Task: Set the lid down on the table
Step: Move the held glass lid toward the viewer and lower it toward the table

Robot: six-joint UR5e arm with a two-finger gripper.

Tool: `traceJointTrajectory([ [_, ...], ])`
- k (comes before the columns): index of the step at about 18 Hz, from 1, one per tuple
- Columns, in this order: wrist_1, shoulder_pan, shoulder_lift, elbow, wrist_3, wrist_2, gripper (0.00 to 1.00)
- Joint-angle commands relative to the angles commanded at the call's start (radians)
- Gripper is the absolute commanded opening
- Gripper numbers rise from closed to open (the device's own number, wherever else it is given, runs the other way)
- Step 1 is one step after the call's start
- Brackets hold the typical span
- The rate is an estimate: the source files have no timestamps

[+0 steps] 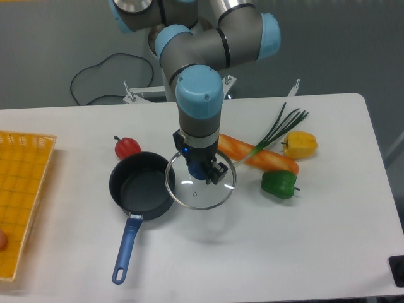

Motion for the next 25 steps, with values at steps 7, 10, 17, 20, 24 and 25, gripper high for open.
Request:
traceJointTrajectory([
  [7, 0.026, 0.005, -0.051, 0.044, -0.068, 0.002, 0.46],
  [10, 0.029, 0.011, -0.077, 0.049, -0.098, 0.009, 0.46],
  [17, 0.078, 0.012, -0.118, 0.058, -0.16, 0.008, 0.46],
  [20, 0.085, 0.011, -0.13, 0.058, -0.161, 0.008, 0.46],
  [24, 0.088, 0.009, -0.152, 0.054, -0.16, 0.014, 0.46],
  [25, 0.088, 0.008, -0.155, 0.052, -0.161, 0.021, 0.46],
])
